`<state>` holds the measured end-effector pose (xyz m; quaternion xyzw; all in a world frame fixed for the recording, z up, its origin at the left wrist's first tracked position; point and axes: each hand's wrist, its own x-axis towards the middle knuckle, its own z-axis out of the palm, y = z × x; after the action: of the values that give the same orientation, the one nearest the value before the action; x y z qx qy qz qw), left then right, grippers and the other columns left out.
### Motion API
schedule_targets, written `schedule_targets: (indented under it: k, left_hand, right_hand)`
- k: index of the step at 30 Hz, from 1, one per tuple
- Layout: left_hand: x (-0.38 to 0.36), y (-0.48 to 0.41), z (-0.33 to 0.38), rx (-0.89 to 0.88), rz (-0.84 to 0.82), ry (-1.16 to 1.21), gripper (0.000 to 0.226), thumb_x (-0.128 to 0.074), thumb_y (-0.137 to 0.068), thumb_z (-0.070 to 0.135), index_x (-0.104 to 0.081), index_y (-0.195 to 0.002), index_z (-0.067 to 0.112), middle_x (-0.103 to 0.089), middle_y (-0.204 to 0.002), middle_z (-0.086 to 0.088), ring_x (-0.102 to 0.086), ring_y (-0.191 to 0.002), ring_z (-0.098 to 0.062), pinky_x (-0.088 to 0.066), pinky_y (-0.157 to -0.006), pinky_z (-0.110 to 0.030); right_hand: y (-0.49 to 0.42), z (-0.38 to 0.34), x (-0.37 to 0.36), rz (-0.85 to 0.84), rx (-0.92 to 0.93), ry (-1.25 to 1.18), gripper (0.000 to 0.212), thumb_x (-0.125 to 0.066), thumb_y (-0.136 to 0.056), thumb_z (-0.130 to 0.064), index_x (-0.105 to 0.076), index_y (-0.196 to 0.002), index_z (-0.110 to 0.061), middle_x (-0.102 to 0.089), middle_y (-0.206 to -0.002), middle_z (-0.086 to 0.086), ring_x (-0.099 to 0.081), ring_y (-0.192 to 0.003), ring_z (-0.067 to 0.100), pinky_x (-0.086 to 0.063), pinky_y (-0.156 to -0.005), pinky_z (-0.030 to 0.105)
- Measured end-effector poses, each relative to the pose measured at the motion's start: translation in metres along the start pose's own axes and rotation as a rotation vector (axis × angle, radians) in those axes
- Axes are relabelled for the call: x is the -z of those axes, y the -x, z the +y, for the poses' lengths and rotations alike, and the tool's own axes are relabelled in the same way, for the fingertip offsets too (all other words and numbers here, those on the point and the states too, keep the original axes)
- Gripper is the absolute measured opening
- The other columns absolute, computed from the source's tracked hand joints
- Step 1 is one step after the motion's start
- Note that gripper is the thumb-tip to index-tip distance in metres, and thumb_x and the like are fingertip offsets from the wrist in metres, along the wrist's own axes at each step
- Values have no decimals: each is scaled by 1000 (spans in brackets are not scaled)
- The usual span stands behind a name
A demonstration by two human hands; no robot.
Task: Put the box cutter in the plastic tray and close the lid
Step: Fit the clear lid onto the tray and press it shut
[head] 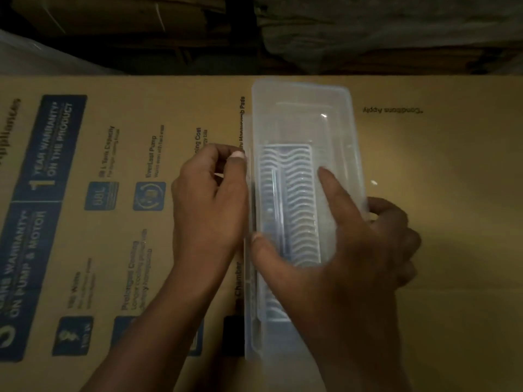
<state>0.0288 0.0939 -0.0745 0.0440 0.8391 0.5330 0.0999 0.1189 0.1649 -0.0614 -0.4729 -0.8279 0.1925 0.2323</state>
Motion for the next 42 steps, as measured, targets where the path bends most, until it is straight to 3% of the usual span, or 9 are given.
schedule_targets:
  k: [2,5,9,15,25,30,34,37,42]
  left_hand:
    - [0,-2,-2,28,15,-18,26,-48,-93,36,-69,-87,21,-69,-78,7,-63,-70,-10,-50,-67,-30]
    - [0,-3,-5,48,-3,-47,30,-49,-94,40,-68,-83,20,-69,-75,8,-66,-71,-11,-51,-66,-31]
    - [-1,1,-8,58,-99,-95,23,-56,-93,40,-71,-95,23,-70,-79,10,-67,-70,-2,-55,-63,-29]
    - [-5,1,-12,50,-81,-117,26,-65,-87,41,-71,-99,19,-70,-78,4,-68,-71,-11,-59,-69,-42]
    - [-17,4,-18,41,-52,-151,13,-53,-96,31,-58,-97,19,-59,-75,15,-59,-71,2,-47,-60,-23]
    - [-21,9,-23,-36,-94,-253,19,-40,-101,34,-45,-101,16,-55,-72,8,-55,-65,-6,-36,-50,-18]
    - [-24,9,-26,-52,-67,-261,19,-36,-102,36,-42,-99,17,-54,-72,7,-55,-64,-10,-32,-48,-24]
    - [-27,10,-28,-56,-47,-262,19,-35,-103,34,-41,-97,16,-51,-69,7,-51,-58,-8,-30,-44,-17]
    - [-30,10,-29,-67,-35,-256,24,-35,-104,29,-41,-88,13,-45,-66,9,-46,-55,-4,-35,-47,-10]
  right_hand:
    - [25,-15,4,-270,-11,11,65,-59,-56,-60,-54,-120,-48,-57,-110,20,-51,-96,45,-39,-80,55]
    - [24,-5,2,-314,-65,-3,87,-44,-43,-67,-55,-127,-47,-52,-120,19,-46,-102,45,-37,-83,53]
    - [31,-9,-1,-345,0,77,93,-51,-44,-69,-45,-133,-44,-45,-126,19,-41,-109,42,-38,-85,53]
    - [29,0,-6,-345,-28,137,94,-51,-49,-75,-43,-137,-42,-42,-130,19,-38,-115,39,-35,-87,50]
    - [31,7,-11,-375,19,100,93,-63,-55,-65,-39,-140,-35,-40,-135,18,-34,-118,35,-32,-88,47]
    - [32,34,12,-539,68,-104,100,-67,-67,-64,-15,-148,-34,-35,-134,-7,-26,-119,5,-27,-95,29]
    - [45,62,24,-479,-85,-190,57,-50,-75,-71,-46,-119,-33,-62,-101,-9,-57,-83,7,-37,-66,11]
    - [52,71,20,-409,-101,-185,45,-42,-78,-70,-45,-86,-26,-58,-61,-6,-52,-50,5,-39,-48,8]
    - [51,72,16,-402,-152,-342,42,-53,-76,-62,-45,-69,-22,-63,-75,-24,-59,-55,-6,-34,-42,5]
